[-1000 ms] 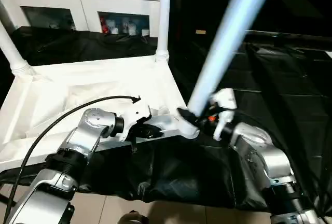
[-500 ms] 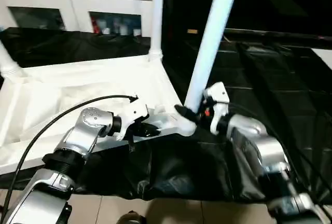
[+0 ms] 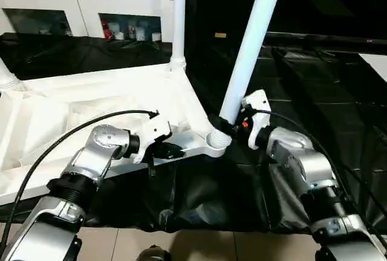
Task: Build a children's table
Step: Insert table leg to table base
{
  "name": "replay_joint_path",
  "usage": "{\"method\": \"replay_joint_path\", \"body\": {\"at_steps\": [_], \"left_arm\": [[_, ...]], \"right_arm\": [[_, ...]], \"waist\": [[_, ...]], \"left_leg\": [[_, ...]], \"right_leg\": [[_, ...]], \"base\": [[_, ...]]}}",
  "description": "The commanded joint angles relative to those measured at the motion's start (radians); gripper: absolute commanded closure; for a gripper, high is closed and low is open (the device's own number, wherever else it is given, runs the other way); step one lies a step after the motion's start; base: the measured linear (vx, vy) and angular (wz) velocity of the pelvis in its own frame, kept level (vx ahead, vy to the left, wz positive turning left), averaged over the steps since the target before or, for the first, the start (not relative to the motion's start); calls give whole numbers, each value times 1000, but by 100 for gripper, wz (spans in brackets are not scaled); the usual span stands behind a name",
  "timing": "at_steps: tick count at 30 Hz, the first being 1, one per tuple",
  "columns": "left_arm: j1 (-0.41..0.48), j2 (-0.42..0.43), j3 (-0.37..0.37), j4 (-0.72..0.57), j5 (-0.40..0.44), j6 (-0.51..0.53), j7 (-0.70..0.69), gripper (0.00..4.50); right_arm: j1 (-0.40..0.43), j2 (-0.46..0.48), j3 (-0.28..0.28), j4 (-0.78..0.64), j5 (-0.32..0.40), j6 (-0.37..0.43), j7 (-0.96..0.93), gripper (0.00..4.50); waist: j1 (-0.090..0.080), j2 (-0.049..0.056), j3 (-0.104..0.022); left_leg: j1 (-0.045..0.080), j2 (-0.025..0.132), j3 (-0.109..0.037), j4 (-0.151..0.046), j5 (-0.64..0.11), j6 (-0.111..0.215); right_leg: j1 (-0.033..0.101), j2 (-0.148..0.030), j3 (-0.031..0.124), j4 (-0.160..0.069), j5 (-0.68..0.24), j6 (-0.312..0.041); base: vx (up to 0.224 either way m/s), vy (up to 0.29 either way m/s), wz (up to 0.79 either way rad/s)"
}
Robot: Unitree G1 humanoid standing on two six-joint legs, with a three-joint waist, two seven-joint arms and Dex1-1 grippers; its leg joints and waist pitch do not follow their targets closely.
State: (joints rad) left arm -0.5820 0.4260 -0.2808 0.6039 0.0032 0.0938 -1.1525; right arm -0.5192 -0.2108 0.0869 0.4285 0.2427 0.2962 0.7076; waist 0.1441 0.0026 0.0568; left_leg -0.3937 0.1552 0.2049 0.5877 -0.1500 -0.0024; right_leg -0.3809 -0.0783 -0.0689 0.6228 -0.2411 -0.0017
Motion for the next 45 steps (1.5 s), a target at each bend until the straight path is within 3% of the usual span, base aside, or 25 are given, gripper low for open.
{"method": "replay_joint_path", "body": {"at_steps": [1, 8, 16, 20, 22, 25, 26, 30, 34, 35, 39, 45], "left_arm": [[-16, 4, -13, -16, 19, -5, -5, 450], [-11, 13, -13, -30, 18, -6, -8, 450], [-37, 51, -17, -106, 34, 3, -17, 450], [-40, 62, -13, -156, 25, 29, -29, 450], [-39, 64, -16, -159, 27, 27, -31, 450], [-39, 67, -21, -161, 29, 30, -36, 450], [-37, 70, -25, -167, 26, 35, -40, 450], [-33, 71, -27, -183, 20, 54, -49, 450], [-28, 68, -22, -189, 8, 61, -57, 450], [-26, 66, -21, -186, 6, 57, -58, 450], [-22, 63, -23, -179, 6, 47, -58, 450], [-21, 62, -24, -179, 7, 53, -65, 450]], "right_arm": [[-8, -2, 2, 20, -1, 9, 9, 261], [-42, 33, -111, -57, 134, 25, 21, 261], [-40, 18, -117, -127, 143, 31, 22, 261], [-19, 16, -110, -136, 132, 36, 17, 261], [-12, 14, -104, -141, 127, 39, 16, 261], [-7, 14, -101, -147, 128, 44, 15, 261], [-2, 11, -95, -153, 127, 55, 14, 261], [11, -8, -60, -159, 110, 81, 39, 261], [18, -20, -30, -143, 84, 98, 48, 261], [16, -21, -23, -130, 78, 100, 49, 261], [8, -21, -13, -102, 71, 98, 49, 261], [-3, -20, 9, -75, 45, 100, 53, 261]], "waist": [[-9, 7, -48], [-7, 4, -49], [-8, 4, -50], [-7, 6, -58], [-7, 6, -63], [-5, 6, -67], [-4, 6, -72], [-2, 4, -74], [-3, 1, -72], [-3, 3, -70], [-3, 1, -68], [-2, -2, -70]], "left_leg": [[62, 97, -70, -97, -606, -143], [64, 99, -69, -97, -605, -136], [59, 98, -64, -102, -561, -145], [51, 97, -59, -101, -471, -132], [45, 93, -49, -96, -390, -107], [39, 91, -46, -88, -339, -86], [34, 88, -43, -84, -266, -63], [30, 85, -39, -75, -195, -24], [28, 87, -40, -75, -203, -15], [30, 89, -40, -77, -233, -26], [35, 91, -42, -81, -276, -52], [33, 89, -40, -77, -250, -46]], "right_leg": [[-11, -119, 67, -105, -405, -149], [-13, -122, 69, -105, -402, -151], [-11, -117, 69, -99, -358, -148], [0, -113, 66, -87, -261, -165], [3, -105, 63, -79, -159, -186], [10, -105, 63, -75, -107, -201], [17, -99, 59, -64, -16, -213], [22, -94, 55, -56, 72, -233], [23, -96, 54, -59, 24, -237], [20, -97, 55, -63, -29, -233], [17, -99, 58, -68, -95, -223], [17, -100, 58, -65, -71, -221]], "base": [[0, 0, 0], [0, 0, 0], [0, 0, 0], [0, 0, 0], [0, 0, 0], [0, 0, 0], [0, 0, 0], [0, 0, 0], [0, 0, 0], [0, 0, 0], [0, 0, 0], [0, 0, 0]]}}
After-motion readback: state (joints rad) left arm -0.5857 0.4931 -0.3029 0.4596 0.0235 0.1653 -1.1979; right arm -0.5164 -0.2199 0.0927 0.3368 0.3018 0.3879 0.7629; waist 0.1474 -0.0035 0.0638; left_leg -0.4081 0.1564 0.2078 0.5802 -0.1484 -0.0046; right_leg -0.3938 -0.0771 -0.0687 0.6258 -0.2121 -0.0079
